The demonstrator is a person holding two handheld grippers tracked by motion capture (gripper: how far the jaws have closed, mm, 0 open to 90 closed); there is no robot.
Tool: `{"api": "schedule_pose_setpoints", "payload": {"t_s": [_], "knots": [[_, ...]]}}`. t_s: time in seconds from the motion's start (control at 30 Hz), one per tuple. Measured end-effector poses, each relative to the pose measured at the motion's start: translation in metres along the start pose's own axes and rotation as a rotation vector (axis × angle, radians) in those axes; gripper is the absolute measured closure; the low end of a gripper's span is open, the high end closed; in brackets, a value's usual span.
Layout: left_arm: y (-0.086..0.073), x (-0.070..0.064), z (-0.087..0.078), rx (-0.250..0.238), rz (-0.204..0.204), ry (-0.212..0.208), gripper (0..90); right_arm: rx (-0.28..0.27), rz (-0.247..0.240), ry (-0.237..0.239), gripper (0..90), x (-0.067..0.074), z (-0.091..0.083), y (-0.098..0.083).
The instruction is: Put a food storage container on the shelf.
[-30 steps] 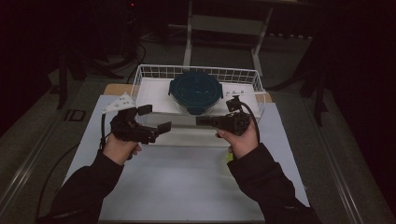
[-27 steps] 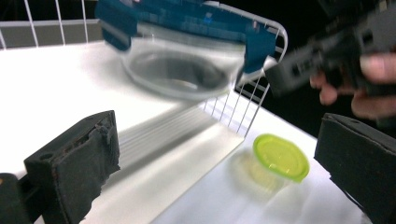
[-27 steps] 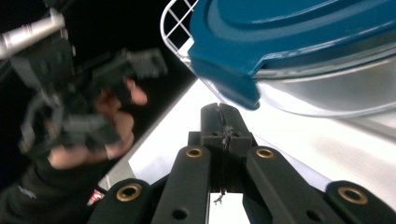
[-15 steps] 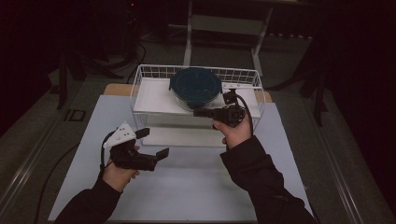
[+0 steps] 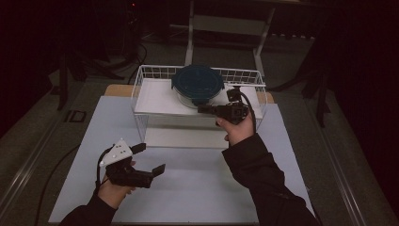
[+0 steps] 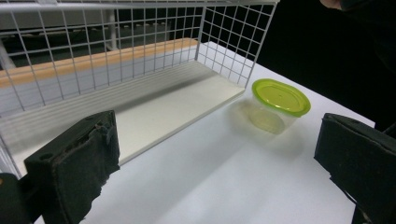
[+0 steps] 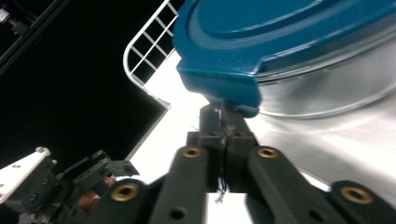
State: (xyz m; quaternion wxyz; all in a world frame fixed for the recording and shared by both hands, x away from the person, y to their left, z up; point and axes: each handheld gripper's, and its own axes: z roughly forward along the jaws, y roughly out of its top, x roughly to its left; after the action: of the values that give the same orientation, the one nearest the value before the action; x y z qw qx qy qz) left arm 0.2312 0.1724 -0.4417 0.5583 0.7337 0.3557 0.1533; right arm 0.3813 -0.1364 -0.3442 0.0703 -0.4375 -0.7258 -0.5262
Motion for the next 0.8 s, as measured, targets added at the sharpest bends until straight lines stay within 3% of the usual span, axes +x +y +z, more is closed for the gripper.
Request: {"api": "schedule_pose_setpoints", "payload": {"t_s": [0.1, 0.23, 0.4, 0.57, 0.7, 0.77, 0.8], "knots": [[-0.007, -0.004, 0.000, 0.021, 0.011, -0.003, 0.0, 0.008, -0.015, -0.002, 85.0, 0.002, -0.001, -0.002], [-0.017, -0.007, -0.001, 0.015, 0.023, -0.005, 0.0, 0.018, -0.047, -0.005, 78.0, 0.004, -0.007, -0.009], [-0.026, -0.008, -0.001, -0.008, 0.024, -0.017, 0.0, 0.029, -0.114, -0.024, 53.8, 0.003, -0.015, -0.026], [-0.033, -0.005, 0.000, -0.011, 0.003, -0.012, 0.0, 0.027, -0.188, -0.054, 38.4, 0.002, -0.022, -0.039], [-0.036, -0.004, 0.001, -0.006, 0.011, -0.009, 0.0, 0.012, -0.217, -0.047, 26.5, -0.001, -0.030, -0.050], [-0.037, -0.005, 0.001, -0.004, 0.010, -0.014, 0.0, -0.003, -0.225, -0.012, 18.8, -0.004, -0.035, -0.056], [-0.037, -0.005, 0.001, -0.006, 0.010, -0.015, 0.0, -0.022, -0.232, -0.021, 19.4, -0.005, -0.039, -0.061]]}}
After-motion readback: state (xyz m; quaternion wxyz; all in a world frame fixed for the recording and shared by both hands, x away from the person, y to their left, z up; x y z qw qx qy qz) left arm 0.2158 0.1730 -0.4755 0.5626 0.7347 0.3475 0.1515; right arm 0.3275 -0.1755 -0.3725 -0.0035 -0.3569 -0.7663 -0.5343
